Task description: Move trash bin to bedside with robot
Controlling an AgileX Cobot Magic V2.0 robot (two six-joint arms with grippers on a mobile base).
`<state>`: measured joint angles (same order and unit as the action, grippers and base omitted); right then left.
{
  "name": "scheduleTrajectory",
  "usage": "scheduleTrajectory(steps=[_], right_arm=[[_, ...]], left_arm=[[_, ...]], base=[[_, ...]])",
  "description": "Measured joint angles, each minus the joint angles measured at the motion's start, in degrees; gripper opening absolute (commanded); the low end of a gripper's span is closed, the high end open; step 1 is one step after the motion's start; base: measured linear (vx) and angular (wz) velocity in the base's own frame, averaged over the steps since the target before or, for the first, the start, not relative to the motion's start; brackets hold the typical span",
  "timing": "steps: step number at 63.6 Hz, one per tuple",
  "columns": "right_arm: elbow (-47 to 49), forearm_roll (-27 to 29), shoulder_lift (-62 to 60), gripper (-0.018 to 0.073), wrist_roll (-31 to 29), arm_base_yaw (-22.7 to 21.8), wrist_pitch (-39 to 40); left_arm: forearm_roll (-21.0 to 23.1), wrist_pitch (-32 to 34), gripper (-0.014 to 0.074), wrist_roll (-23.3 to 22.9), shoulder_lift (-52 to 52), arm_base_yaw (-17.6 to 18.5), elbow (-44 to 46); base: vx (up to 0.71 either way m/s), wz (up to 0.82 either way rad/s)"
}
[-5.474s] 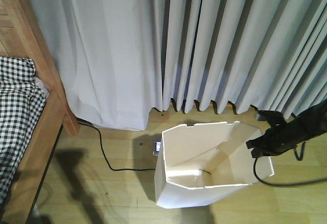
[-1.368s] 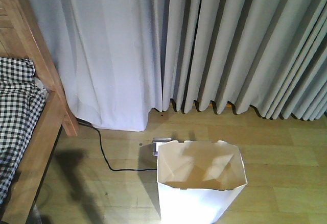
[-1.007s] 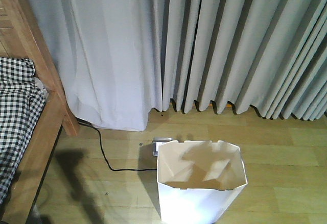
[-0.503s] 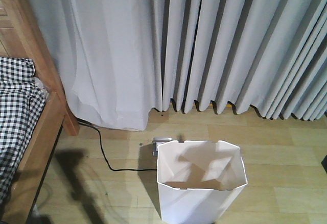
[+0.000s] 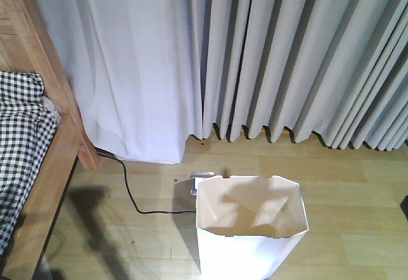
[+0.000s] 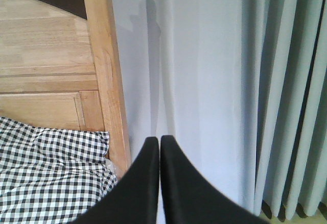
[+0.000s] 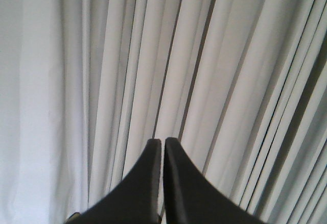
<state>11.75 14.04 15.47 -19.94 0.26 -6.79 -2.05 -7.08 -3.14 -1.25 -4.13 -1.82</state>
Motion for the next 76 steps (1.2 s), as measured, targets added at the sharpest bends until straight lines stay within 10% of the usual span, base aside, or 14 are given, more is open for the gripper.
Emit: scheduleTrajectory(steps=[26, 76], right_arm=[[-9.9, -11.0, -15.1, -0.0009, 17.0, 0.0, -0.7], [-13.4, -16.8, -16.2, -0.0009, 18.2, 0.0, 1.9]], left_arm=[[0.0, 0.0, -0.0006, 0.0, 0.0, 0.0, 0.0], [0.0, 0.0, -0.0006, 0.0, 0.0, 0.0, 0.0]], base=[[0.00, 0.00], [0.00, 0.00]])
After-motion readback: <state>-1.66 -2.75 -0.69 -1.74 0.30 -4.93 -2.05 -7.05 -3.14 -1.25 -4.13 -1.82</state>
